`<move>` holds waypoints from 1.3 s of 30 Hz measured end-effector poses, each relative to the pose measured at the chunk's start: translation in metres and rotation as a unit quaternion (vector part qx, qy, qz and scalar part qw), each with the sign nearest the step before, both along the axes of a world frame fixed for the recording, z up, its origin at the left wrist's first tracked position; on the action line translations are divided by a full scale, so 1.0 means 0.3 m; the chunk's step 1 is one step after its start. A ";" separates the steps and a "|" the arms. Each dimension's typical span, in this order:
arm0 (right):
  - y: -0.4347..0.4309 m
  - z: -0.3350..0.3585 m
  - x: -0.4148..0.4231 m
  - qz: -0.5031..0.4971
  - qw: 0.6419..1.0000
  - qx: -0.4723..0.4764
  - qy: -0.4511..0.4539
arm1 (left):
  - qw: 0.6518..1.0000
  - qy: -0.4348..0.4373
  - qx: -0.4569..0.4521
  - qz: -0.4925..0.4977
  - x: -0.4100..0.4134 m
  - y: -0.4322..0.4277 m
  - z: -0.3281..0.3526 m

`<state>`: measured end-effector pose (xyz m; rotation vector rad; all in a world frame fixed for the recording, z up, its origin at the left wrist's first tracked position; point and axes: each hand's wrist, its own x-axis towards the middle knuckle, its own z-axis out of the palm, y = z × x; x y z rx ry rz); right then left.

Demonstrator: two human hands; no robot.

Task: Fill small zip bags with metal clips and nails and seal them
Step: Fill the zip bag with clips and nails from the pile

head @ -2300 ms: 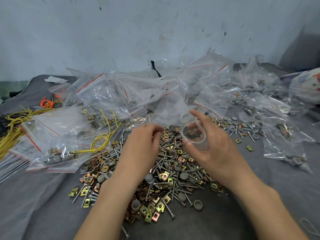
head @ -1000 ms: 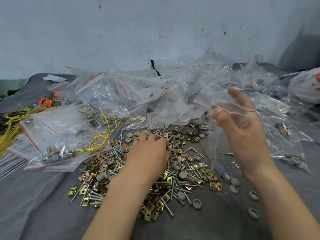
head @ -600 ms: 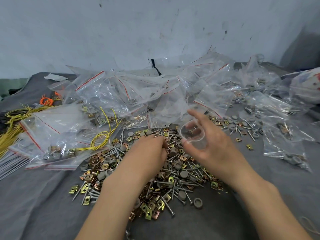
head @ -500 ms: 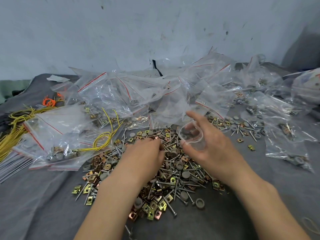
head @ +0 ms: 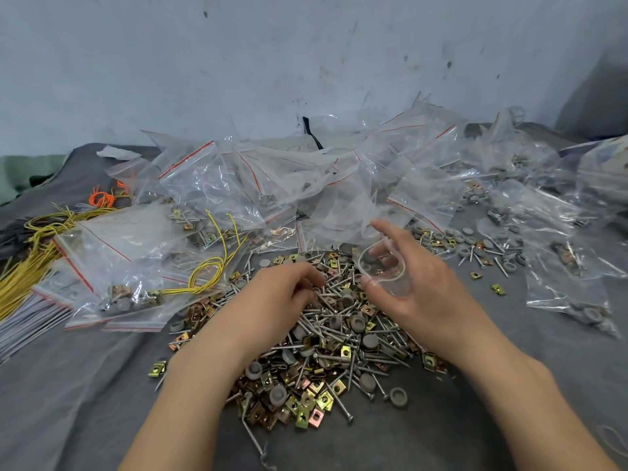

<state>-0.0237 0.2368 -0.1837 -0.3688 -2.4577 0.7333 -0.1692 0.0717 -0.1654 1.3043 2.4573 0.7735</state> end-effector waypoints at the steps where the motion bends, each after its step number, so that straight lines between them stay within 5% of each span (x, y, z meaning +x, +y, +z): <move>1: 0.000 -0.001 0.000 0.000 1.000 0.001 -0.001 | 1.000 -0.007 0.009 0.004 -0.002 -0.003 -0.001; 12: -0.005 -0.002 0.004 0.001 1.000 0.000 -0.005 | 0.983 -0.028 0.162 0.077 -0.008 0.002 -0.014; 21: -0.004 0.003 0.003 0.008 1.000 -0.002 0.001 | 0.917 -0.234 0.304 0.110 0.003 0.036 0.005; 29: 0.015 0.013 0.010 -0.001 0.988 -0.114 0.099 | 0.854 -0.363 0.355 0.113 0.002 0.042 0.014; 39: 0.007 0.008 0.007 0.002 0.995 -0.068 0.067 | 0.786 -0.419 0.444 0.097 0.004 0.049 0.035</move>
